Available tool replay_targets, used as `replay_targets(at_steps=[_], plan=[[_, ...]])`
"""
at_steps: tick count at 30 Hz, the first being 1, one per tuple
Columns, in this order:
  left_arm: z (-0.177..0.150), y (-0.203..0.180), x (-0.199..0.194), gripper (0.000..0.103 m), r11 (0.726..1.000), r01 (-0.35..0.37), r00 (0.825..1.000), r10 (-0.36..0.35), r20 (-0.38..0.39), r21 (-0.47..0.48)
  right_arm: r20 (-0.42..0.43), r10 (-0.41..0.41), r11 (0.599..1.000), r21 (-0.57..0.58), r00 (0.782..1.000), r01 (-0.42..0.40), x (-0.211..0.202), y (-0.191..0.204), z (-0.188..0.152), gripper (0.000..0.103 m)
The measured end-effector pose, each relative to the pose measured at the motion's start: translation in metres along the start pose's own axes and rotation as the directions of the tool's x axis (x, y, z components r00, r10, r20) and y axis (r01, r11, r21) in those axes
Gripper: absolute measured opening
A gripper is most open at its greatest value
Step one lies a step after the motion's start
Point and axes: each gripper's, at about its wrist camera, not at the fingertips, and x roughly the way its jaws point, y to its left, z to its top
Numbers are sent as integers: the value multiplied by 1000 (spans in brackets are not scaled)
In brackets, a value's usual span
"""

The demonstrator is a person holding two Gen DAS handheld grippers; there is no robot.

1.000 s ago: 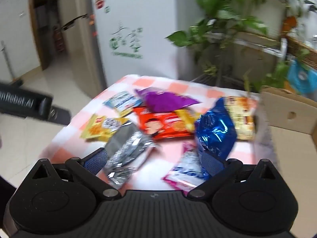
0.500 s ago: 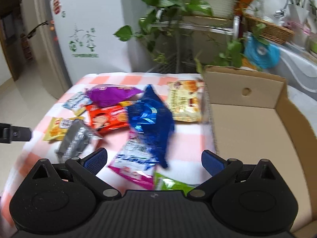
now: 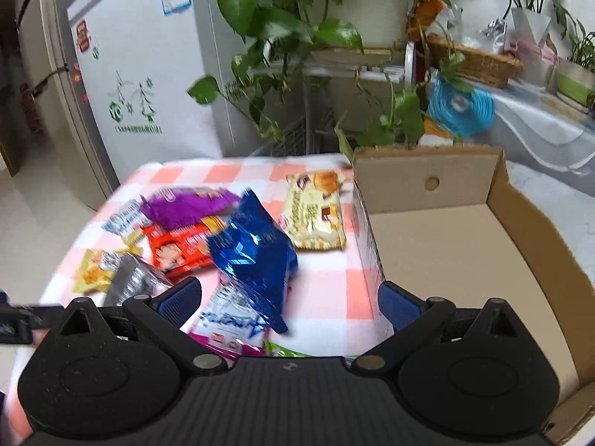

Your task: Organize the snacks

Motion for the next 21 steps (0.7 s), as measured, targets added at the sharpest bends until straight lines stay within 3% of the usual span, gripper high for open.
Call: replay_targets(at_steps=[5, 8, 13, 17, 21], plan=[[-3, -1, -4, 102, 1000, -15, 1000, 15, 0, 15, -26, -2, 1000, -5, 1000, 2, -12, 12, 3, 103], [-5, -1, -10, 102, 1000, 6, 1000, -6, 8, 20, -84, -34, 999, 1, 996, 34, -12, 17, 4, 103], [-5, -12, -22, 102, 997, -12, 999, 7, 54, 78, -166, -16, 1000, -8, 986, 15, -16, 18, 9, 103], [-5, -16, -22, 102, 996, -12, 998, 8, 54, 84, -149, -73, 997, -29, 986, 69, -17, 21, 6, 103], [-6, -19, -16, 102, 996, -26, 999, 22, 39, 86, -185, -74, 997, 11, 980, 77, -8, 21, 3, 103]])
